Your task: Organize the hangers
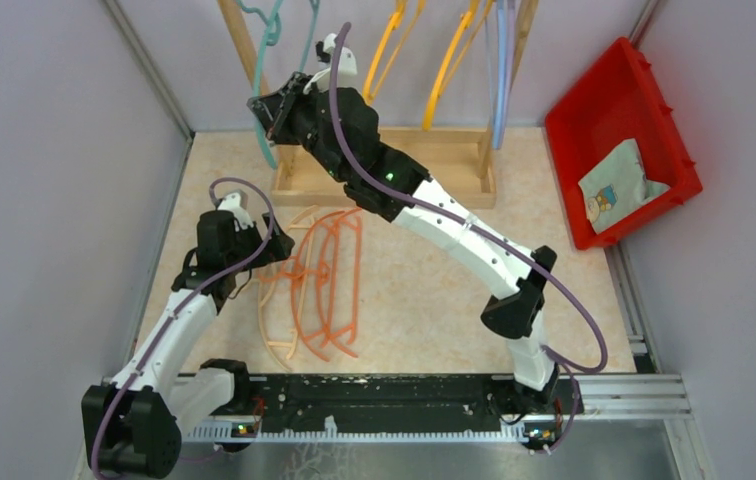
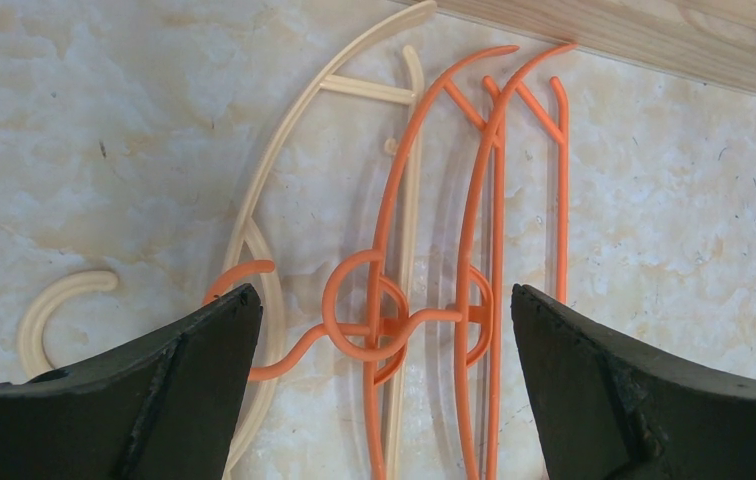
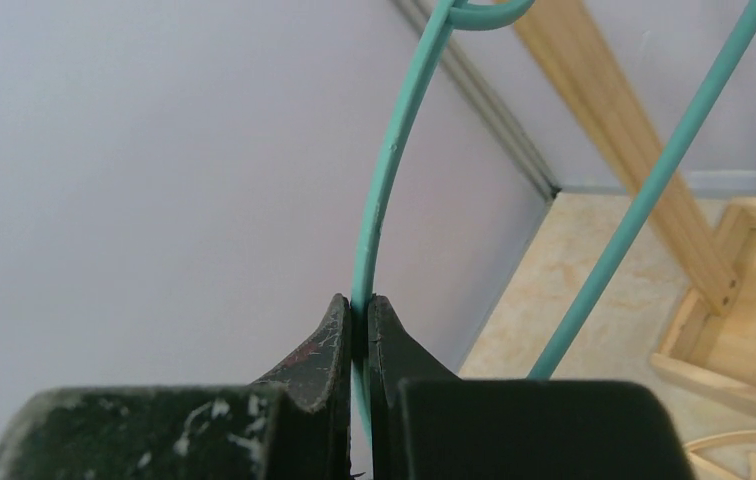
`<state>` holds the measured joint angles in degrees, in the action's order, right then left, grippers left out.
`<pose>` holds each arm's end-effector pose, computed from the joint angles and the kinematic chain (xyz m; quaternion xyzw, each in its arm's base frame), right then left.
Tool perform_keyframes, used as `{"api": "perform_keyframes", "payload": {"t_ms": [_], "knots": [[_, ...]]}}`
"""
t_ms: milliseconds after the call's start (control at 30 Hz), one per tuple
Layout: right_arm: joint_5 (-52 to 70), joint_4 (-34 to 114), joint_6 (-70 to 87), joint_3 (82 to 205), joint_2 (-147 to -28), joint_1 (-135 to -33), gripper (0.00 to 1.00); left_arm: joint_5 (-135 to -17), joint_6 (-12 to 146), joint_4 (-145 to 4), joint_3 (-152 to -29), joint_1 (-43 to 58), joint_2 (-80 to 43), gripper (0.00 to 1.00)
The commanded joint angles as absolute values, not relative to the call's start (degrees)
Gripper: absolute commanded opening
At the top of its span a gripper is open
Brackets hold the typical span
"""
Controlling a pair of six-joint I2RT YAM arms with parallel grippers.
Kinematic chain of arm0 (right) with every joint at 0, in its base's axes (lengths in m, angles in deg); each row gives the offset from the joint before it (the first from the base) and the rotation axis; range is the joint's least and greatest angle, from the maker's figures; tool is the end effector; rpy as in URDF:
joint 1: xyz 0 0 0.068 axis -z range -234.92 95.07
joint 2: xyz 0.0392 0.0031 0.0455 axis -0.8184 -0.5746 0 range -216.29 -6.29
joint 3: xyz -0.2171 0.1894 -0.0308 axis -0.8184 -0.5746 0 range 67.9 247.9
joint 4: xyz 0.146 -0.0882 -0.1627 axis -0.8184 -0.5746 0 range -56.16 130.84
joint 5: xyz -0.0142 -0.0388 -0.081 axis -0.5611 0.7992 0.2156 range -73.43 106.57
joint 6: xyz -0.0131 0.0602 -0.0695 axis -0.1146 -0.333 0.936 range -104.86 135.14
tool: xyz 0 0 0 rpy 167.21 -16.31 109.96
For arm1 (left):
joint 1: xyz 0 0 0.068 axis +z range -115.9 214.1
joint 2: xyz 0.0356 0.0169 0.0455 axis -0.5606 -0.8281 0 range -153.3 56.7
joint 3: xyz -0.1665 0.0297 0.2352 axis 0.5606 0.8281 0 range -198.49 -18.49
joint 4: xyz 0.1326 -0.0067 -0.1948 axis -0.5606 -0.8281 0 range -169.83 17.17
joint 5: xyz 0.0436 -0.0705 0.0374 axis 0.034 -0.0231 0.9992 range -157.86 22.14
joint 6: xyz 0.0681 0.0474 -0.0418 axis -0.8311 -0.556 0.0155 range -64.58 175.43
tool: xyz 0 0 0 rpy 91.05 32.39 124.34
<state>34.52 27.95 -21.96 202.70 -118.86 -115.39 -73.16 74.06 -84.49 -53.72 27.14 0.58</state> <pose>0.2483 0.3858 0.5360 -0.0130 0.6501 0.4998 0.5721 0.2175 -0.0343 0.2410 -0.0670 0.8737 -0.1459 0.4592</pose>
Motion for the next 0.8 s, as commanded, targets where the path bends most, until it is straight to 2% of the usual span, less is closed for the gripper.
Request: {"api": "perform_keyframes", "payload": {"t_ms": [0,467,767], "knots": [[38.03,34.72,-20.37,205.70,-118.92,-112.32,0.00,-72.62,73.87,-84.87,-52.97,27.51,1.59,1.00],[40.02,36.49,-22.09,204.21,-119.40,-105.07,0.00,-72.09,73.63,-84.74,-53.08,27.50,0.82,1.00],[41.51,36.64,-26.28,195.33,-115.06,-101.00,0.00,-71.62,73.47,-84.88,-53.03,27.62,0.52,1.00]]}}
